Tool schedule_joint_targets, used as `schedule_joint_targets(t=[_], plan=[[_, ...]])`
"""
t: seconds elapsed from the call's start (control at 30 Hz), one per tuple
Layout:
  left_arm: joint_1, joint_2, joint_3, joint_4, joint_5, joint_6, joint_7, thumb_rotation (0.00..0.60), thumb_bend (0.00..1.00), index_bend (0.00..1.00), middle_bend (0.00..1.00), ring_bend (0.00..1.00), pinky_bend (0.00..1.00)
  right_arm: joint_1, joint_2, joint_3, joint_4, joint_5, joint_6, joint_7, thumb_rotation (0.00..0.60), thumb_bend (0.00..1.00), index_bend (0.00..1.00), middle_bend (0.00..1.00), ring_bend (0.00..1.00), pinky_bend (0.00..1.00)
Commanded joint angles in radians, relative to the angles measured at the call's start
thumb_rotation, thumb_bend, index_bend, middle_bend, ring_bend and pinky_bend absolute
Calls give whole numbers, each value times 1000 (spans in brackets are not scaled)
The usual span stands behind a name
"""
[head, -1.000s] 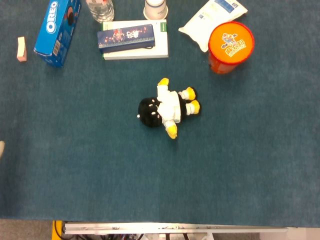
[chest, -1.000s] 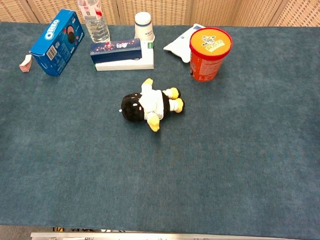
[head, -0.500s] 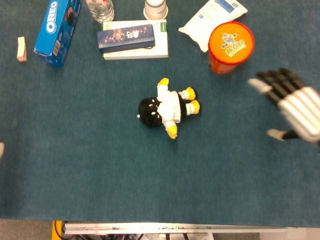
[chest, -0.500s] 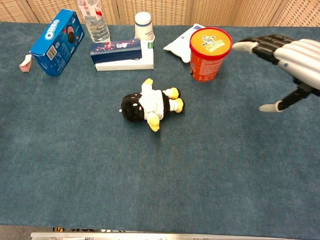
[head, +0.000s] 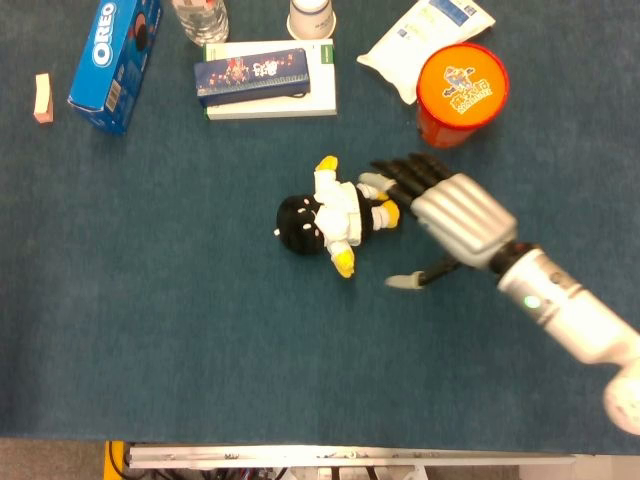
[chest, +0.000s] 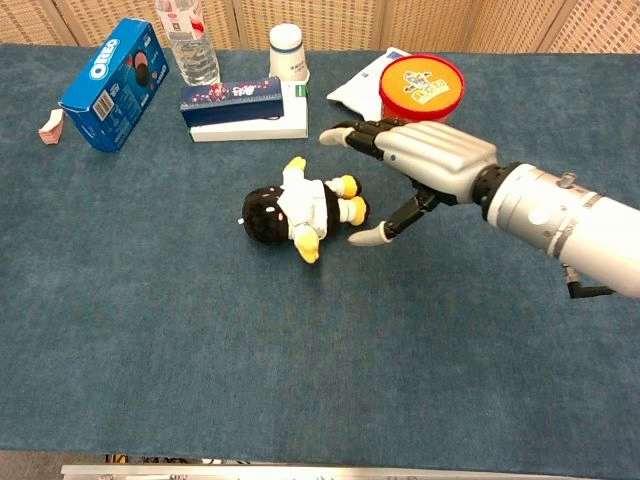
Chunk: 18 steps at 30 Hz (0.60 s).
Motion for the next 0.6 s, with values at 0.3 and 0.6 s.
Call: schedule_joint_targets(t=[0.3, 0.6], plan=[[2, 0, 1, 8, -1, -3, -9, 600, 248, 2, 0, 0, 20, 82, -162, 13, 145, 113, -2, -87, 122, 0, 0, 0, 0, 0], [4, 0, 1, 16, -6, -7, -21, 600, 248, 2, 0, 0, 20, 139, -266, 5, 252, 167, -3, -161, 123, 0, 0, 0, 0, 0]])
